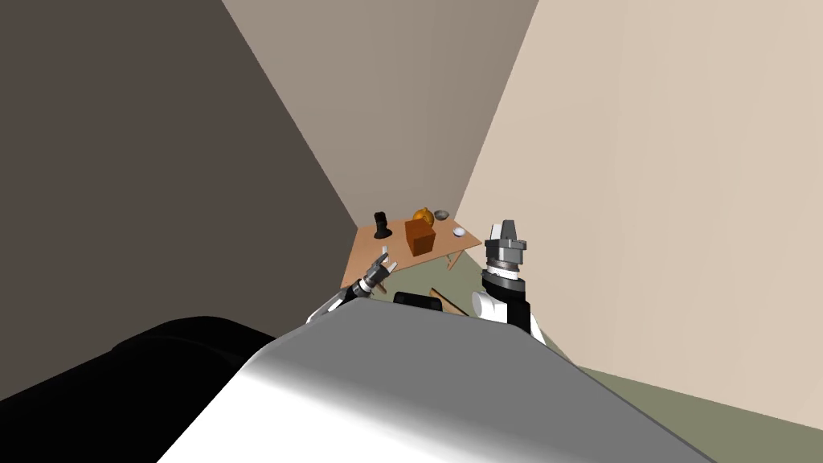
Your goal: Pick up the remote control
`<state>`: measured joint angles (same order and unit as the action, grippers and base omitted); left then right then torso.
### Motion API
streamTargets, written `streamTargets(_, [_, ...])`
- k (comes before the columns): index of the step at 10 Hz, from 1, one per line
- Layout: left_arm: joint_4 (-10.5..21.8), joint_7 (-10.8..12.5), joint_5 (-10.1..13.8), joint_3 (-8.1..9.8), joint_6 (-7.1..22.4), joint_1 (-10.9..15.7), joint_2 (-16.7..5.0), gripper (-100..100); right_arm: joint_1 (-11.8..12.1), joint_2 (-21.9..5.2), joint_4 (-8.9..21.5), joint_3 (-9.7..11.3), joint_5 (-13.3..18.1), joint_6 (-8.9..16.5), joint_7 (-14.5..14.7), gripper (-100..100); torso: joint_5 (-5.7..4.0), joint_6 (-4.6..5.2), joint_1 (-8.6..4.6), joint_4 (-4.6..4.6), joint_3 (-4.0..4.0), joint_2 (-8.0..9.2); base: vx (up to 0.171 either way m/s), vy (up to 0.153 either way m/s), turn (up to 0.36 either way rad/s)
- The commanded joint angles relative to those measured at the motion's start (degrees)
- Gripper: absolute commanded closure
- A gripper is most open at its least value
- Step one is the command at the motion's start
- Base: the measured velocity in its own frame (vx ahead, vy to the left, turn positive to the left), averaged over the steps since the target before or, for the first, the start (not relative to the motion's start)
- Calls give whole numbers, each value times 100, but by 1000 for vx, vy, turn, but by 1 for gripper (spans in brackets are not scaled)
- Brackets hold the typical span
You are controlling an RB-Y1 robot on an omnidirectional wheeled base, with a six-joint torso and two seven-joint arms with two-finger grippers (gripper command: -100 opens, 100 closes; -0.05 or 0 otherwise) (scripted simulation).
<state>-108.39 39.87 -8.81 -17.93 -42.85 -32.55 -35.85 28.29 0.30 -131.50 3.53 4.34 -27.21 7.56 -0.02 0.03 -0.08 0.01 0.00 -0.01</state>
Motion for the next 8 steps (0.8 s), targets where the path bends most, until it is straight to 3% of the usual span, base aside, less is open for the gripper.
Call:
streamTargets(1, [266,144,-26,-81,-35,21,-86,-100,0,0,0,0,0,0,0,0,0,0,0,0,0,0,13,-17,-193])
streamTargets(2, [266,144,-26,-81,-35,21,-86,-100,1,0,0,-1,0,0,0,0,1,-5,4,0,-1,-1,4,-10,2])
streamTargets(3, [502,398,-87,-254,-27,9,-291,-100,1,0,0,-1,0,0,0,0,2,-7,7,0,1,2,16,-25,-262])
streamTargets(4, [573,398,-87,-254,-27,9,-291,-100,0,0,0,0,0,0,0,0,1,-2,4,0,0,0,23,-16,-204])
streamTargets(5, [746,642,-151,-430,-11,-3,-495,-100,1,0,0,-1,0,0,0,0,1,-5,6,-1,-1,-2,33,-26,-329])
streamTargets(6, [907,652,-151,-430,-11,-3,-495,-100,0,0,0,0,0,0,0,0,1,-1,3,-1,-4,-7,28,-20,-201])
streamTargets(7, [1105,871,-218,-609,15,-15,-701,-100,1,0,0,-1,0,0,0,0,1,-6,4,-2,-4,-6,31,-34,-380])
streamTargets(8, [1242,904,-218,-609,15,-15,-701,-100,0,0,0,0,0,0,0,0,0,0,1,-2,-5,-8,28,-13,-156])
